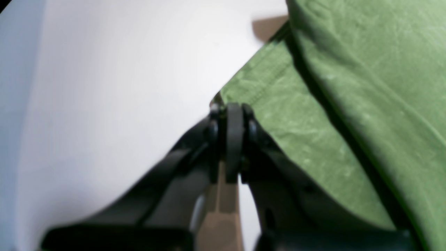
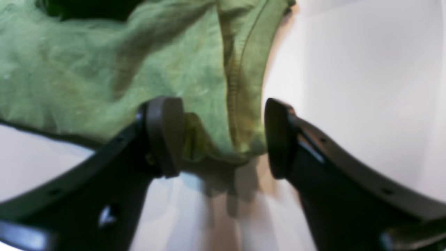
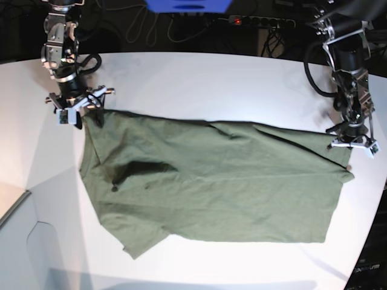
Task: Layout the t-shirt on the table in an organized manner, then fold the t-shirt properly
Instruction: 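Lift the grasped shirt edge with both grippers and pull it taut, then lower both grippers and grasp the shirt's opposite edge, then fold the grasped edge over toward the held edge with both grippers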
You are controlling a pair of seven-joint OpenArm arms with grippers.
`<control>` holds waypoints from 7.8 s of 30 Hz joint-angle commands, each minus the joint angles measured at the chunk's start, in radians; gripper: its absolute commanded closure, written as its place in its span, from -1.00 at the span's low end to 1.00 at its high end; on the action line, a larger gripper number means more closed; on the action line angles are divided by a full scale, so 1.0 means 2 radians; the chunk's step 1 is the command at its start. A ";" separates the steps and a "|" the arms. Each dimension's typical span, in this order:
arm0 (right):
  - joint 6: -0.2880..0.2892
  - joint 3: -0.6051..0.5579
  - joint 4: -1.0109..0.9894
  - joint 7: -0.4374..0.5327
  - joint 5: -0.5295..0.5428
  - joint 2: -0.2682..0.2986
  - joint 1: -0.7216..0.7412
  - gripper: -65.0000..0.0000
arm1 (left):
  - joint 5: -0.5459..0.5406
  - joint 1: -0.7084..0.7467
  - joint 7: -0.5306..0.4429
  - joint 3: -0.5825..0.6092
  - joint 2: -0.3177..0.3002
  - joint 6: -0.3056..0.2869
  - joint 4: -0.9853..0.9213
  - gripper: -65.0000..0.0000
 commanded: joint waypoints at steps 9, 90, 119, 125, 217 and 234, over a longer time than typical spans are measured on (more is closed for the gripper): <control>0.005 0.043 0.001 0.015 0.006 0.007 0.002 1.00 | 0.001 0.040 0.013 -0.002 -0.004 0.003 0.061 1.00; 0.005 0.085 0.157 0.012 0.008 -0.049 -0.189 1.00 | -0.001 0.229 0.192 -0.127 0.078 0.003 0.360 1.00; 0.005 0.094 0.219 0.010 0.007 -0.074 -0.156 -0.10 | 0.003 0.224 0.215 -0.127 0.074 0.002 0.436 -0.47; 0.005 0.069 0.217 -0.099 0.006 -0.069 -0.044 -0.10 | 0.004 0.165 0.217 -0.124 0.063 0.002 0.430 -0.60; 0.005 0.005 0.152 -0.070 0.008 -0.029 -0.036 1.00 | 0.000 0.093 0.066 0.034 -0.027 -0.064 0.163 1.00; 0.005 0.001 0.149 -0.067 0.006 -0.028 -0.077 0.87 | 0.000 0.127 0.066 0.034 -0.019 -0.064 0.163 0.42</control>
